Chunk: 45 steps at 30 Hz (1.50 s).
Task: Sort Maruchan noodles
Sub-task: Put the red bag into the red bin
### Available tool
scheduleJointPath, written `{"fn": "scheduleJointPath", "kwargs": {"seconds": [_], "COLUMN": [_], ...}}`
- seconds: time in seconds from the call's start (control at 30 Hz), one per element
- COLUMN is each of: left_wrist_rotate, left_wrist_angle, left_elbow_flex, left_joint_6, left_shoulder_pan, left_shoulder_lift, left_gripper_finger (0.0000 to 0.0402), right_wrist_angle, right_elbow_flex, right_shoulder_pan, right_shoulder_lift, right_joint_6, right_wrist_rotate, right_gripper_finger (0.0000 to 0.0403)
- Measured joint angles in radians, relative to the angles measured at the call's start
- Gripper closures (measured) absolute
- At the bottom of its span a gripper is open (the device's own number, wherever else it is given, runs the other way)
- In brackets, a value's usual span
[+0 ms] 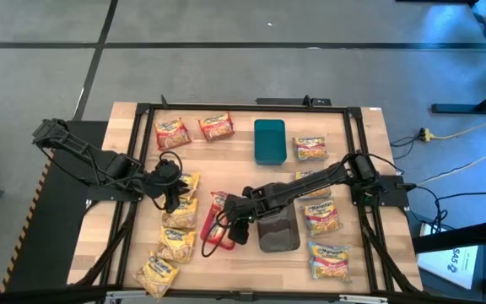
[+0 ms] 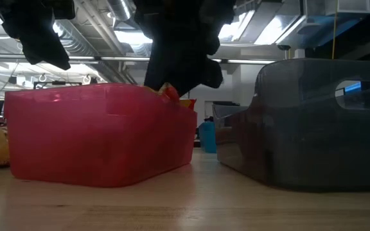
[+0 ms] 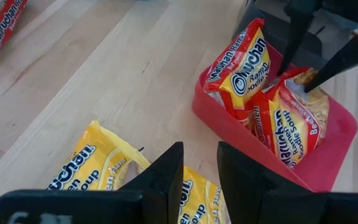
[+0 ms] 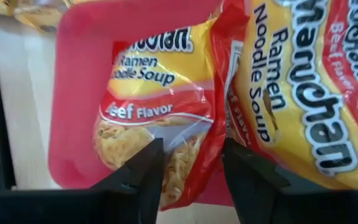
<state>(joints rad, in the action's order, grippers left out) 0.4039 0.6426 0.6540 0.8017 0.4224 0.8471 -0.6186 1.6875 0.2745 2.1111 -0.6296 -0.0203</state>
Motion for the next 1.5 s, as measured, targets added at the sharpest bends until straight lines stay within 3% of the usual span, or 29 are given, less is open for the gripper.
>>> {"fn": "scheduleJointPath", "kwargs": {"seconds": [0.4, 1.1, 1.5], "left_wrist_rotate": [-0.002, -0.002, -0.002], "left_wrist_angle": [0.000, 0.001, 0.004], "left_elbow_flex": [0.000, 0.000, 0.000], "left_joint_6": [0.001, 0.000, 0.000], "left_shoulder_pan": [0.000, 0.000, 0.000], "left_shoulder_lift": [0.000, 0.000, 0.000], "left_gripper_finger": [0.0310, 0.0310, 0.0310], "right_wrist_angle": [0.024, 0.111, 0.086], "right_elbow_flex": [0.000, 0.000, 0.000], "right_shoulder_pan": [0.000, 0.001, 0.006], "right_shoulder_lift": [0.000, -0.009, -0.145], "right_joint_6": [-0.016, -0.001, 0.037], "right_wrist_rotate": [-0.015, -0.142, -0.330], "right_gripper_finger": [0.0395, 0.0402, 0.0403]}}
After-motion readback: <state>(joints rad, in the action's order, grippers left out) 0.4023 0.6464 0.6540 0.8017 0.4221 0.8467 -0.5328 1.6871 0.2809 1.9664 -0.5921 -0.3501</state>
